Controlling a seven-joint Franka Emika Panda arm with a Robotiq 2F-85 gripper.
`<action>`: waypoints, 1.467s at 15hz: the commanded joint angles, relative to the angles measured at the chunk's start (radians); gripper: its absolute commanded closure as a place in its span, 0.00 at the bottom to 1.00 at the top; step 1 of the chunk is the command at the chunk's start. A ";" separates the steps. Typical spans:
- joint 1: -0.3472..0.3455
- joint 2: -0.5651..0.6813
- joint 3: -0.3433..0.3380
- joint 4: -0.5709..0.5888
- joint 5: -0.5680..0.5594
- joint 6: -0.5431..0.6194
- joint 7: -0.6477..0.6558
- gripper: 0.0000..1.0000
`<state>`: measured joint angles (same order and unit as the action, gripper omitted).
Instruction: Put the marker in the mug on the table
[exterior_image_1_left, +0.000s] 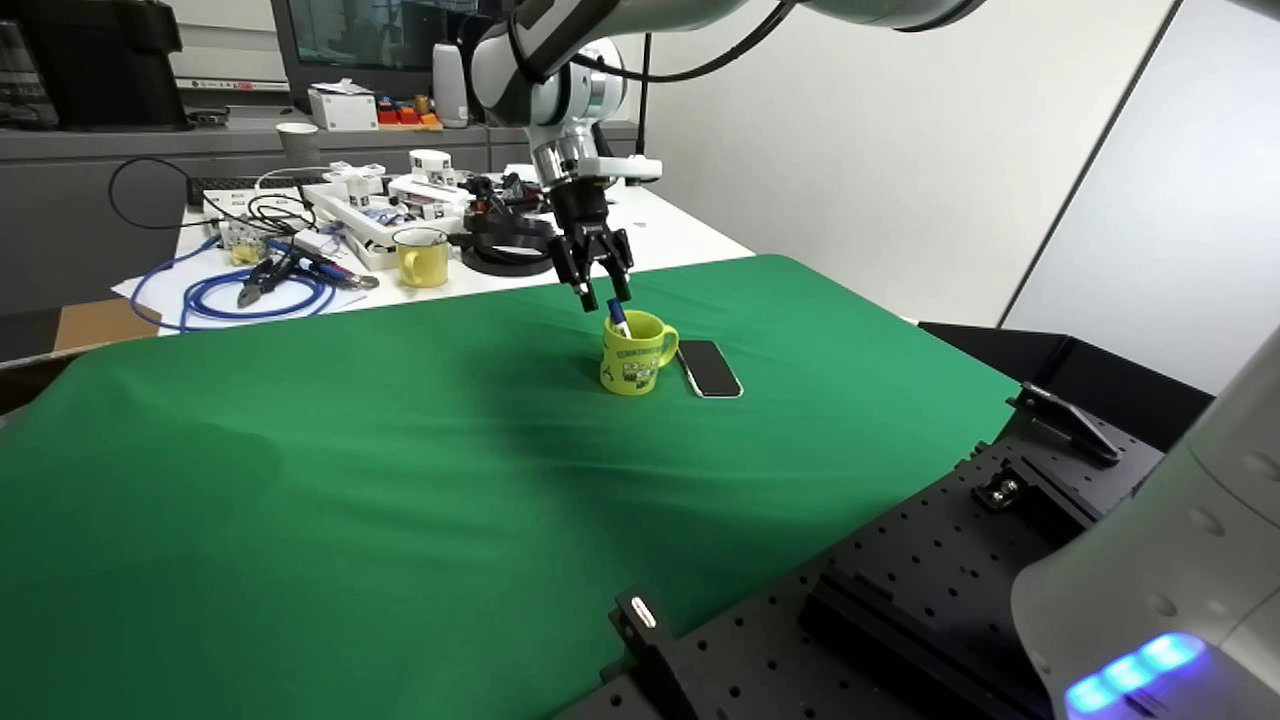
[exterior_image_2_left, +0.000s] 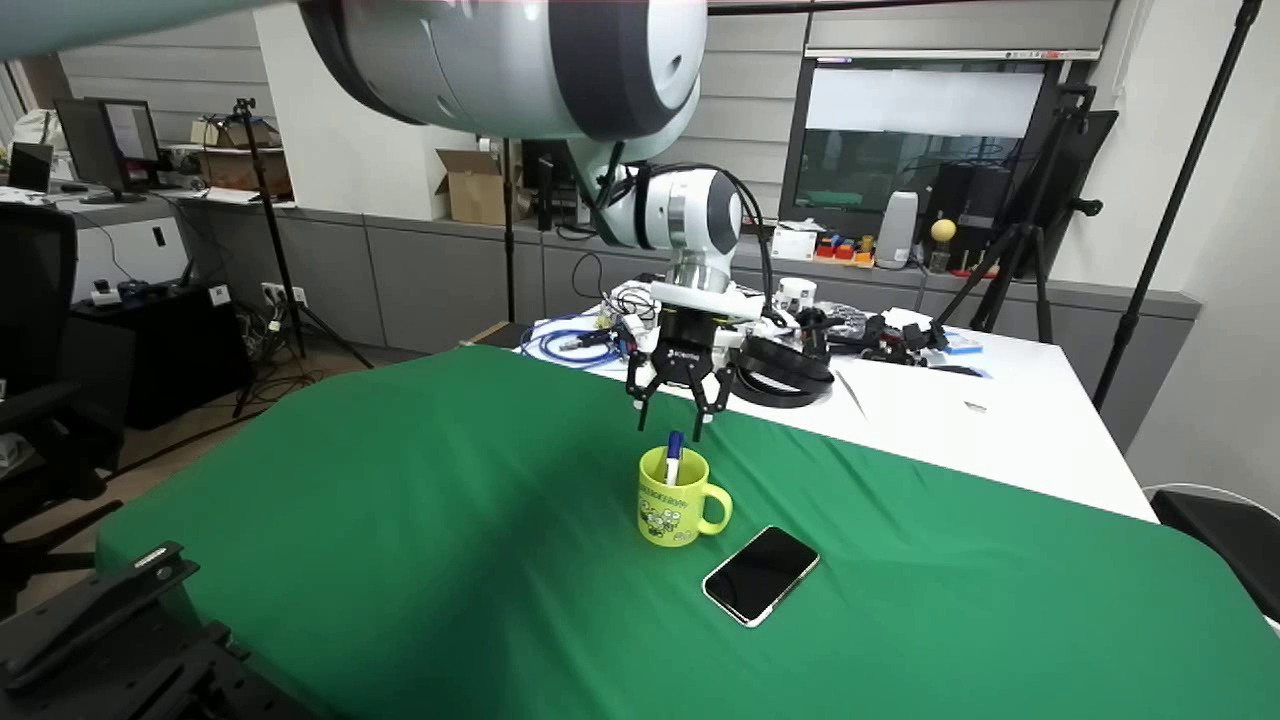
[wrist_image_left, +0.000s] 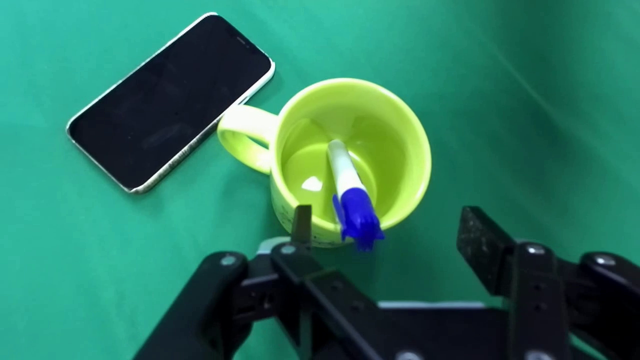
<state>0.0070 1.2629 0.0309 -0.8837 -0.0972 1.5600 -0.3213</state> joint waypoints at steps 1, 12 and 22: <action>0.007 0.044 -0.010 0.086 -0.004 -0.046 0.031 0.55; -0.007 0.043 -0.022 0.111 0.005 -0.105 0.018 0.94; -0.039 0.003 -0.005 0.235 0.025 -0.251 -0.011 0.94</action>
<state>-0.0145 1.2714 0.0162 -0.7049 -0.0932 1.3601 -0.3260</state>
